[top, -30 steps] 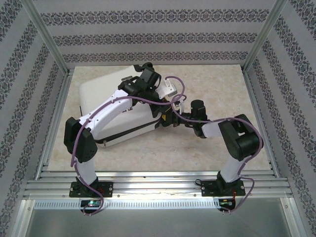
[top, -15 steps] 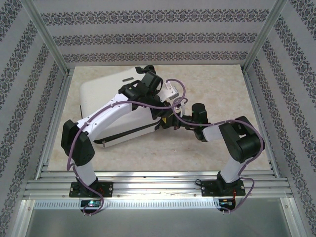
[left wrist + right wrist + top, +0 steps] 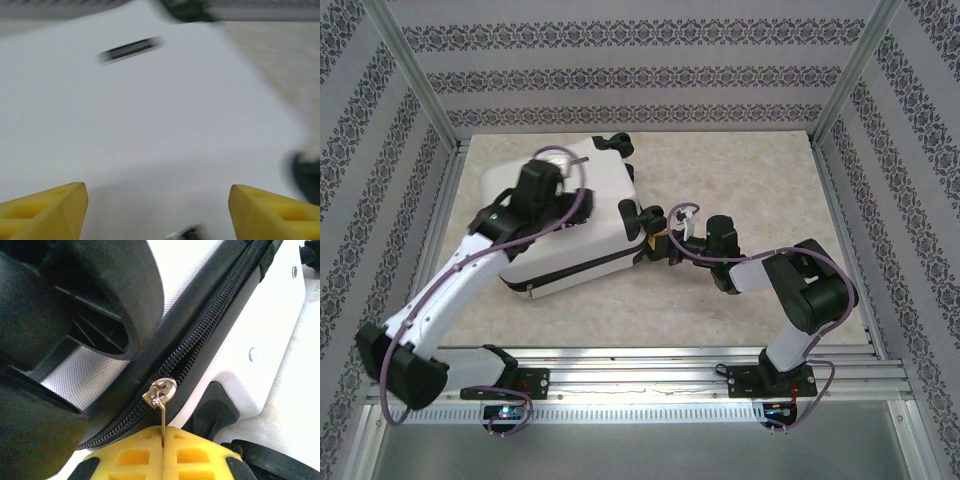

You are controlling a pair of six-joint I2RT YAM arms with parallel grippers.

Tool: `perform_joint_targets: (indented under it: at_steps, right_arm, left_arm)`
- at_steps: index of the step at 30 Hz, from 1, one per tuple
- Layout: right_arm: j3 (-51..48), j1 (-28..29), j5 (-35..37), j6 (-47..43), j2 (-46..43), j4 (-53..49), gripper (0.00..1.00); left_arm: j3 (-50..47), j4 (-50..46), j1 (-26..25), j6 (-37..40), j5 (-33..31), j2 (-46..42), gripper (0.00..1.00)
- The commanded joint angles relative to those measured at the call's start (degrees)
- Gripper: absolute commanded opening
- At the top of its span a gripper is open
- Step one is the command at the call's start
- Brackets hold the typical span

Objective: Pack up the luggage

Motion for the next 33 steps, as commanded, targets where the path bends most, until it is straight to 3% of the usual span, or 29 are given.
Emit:
perform_joint_targets:
  at_steps: [1,6,12,24,29,33]
  right_arm:
    - [-0.7,1.8,0.1,0.0,-2.9,7.8,0.0]
    - [-1.4,2.8,0.8,-0.5,-3.8,7.4,0.0]
    - [-2.5,4.1,1.5,-0.5,-5.1,7.2,0.0]
    - [-4.2,12.4,5.8,-2.0,-9.1,5.0,0.0]
    - [-2.5,14.3,6.2,-2.3,-7.1,5.2,0.0]
    - [0.2,14.3,6.4,-3.8,-4.6,4.7,0.0]
  left_arm:
    - [-7.6,-0.2,5.6,-13.2,-3.5,-5.1,0.74]
    - [-13.4,1.5,13.1,-15.5,-4.5,-9.8,0.77]
    - [-12.7,5.1,18.7,-13.2,-0.3,-5.6,0.77]
    - [-2.4,22.4,23.6,1.0,12.6,12.6,0.74]
    - [8.6,20.6,23.8,5.5,18.8,20.4,0.71]
    - [12.9,16.2,23.5,2.5,20.2,20.5,0.7]
